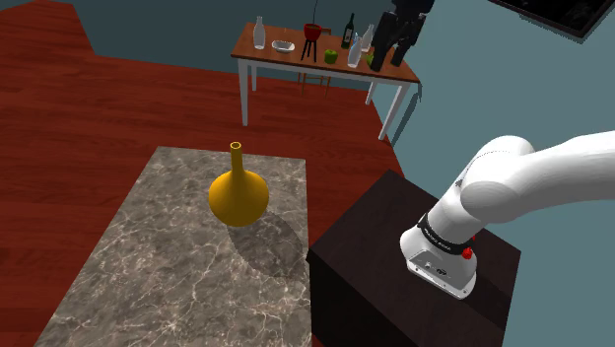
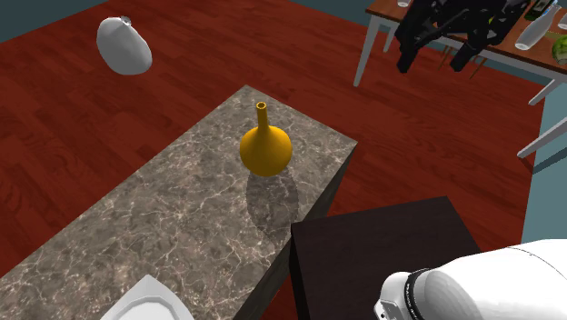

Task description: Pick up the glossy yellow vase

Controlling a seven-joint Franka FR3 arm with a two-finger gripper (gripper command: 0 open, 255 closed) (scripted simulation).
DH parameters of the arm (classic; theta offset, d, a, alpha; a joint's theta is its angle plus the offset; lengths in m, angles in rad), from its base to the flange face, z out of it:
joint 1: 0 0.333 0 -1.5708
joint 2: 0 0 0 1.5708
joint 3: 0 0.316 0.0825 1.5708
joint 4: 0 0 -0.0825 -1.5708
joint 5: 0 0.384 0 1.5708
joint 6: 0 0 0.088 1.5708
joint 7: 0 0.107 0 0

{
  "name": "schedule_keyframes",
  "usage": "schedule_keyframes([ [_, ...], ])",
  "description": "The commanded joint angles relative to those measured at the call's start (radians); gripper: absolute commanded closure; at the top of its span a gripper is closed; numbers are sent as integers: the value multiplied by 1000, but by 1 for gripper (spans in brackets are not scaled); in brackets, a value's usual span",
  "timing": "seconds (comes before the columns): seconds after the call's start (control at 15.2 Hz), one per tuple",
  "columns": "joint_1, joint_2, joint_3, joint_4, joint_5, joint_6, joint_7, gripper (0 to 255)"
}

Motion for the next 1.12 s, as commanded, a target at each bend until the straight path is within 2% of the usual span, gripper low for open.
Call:
schedule_keyframes([
  [0.0, 0, 0, 0, 0, 0, 0, 0, 0],
  [0.53, 43, 138, 125, -67, 50, 257, 84, 0],
  [1.06, 67, 355, 252, -47, 47, 501, 182, 0],
])
